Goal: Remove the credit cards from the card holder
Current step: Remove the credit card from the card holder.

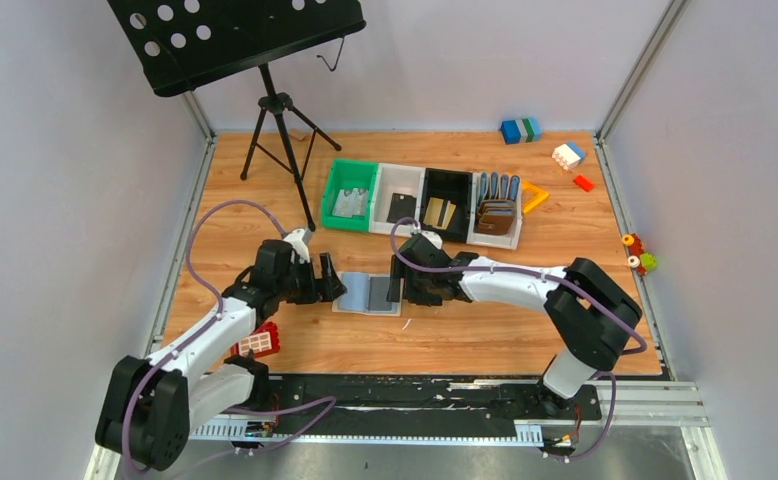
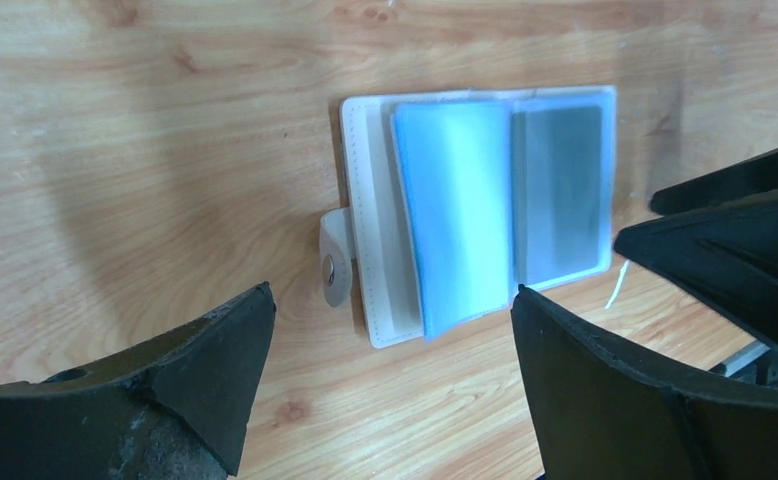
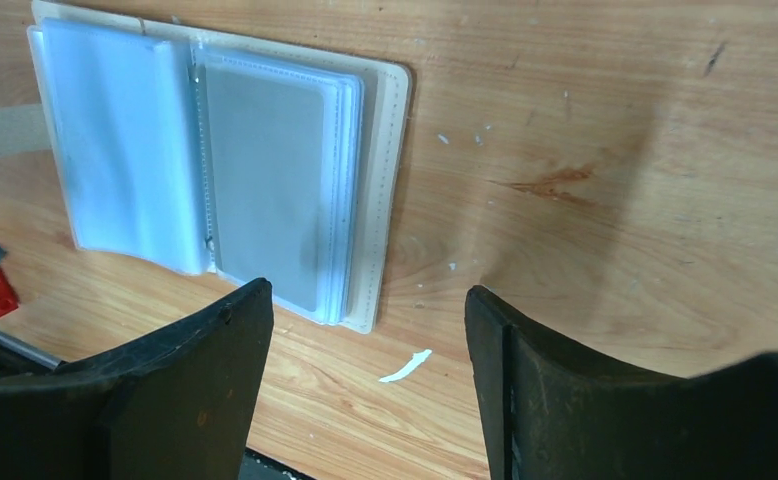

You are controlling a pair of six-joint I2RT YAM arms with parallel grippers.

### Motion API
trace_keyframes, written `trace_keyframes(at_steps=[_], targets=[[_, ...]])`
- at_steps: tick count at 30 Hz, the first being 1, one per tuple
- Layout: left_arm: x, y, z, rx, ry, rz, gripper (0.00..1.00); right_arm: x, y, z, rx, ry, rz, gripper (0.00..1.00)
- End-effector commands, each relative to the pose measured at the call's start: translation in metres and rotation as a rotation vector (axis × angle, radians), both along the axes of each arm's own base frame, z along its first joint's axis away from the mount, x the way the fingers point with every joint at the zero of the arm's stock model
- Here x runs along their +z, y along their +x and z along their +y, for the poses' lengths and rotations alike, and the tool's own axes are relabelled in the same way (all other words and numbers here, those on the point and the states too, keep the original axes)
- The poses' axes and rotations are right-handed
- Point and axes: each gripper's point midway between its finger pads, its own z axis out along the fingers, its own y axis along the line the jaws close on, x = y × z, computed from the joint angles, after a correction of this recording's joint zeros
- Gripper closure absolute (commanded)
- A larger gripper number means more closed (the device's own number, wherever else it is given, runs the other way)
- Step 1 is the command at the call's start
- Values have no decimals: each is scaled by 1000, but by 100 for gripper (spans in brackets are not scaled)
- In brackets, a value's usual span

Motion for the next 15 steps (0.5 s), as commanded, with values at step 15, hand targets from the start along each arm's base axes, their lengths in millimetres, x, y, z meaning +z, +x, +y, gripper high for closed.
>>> trace_keyframes(at_steps=[15], targets=[[-58, -1, 0, -76, 243, 196, 34, -15, 7, 21, 68, -166, 22, 36]])
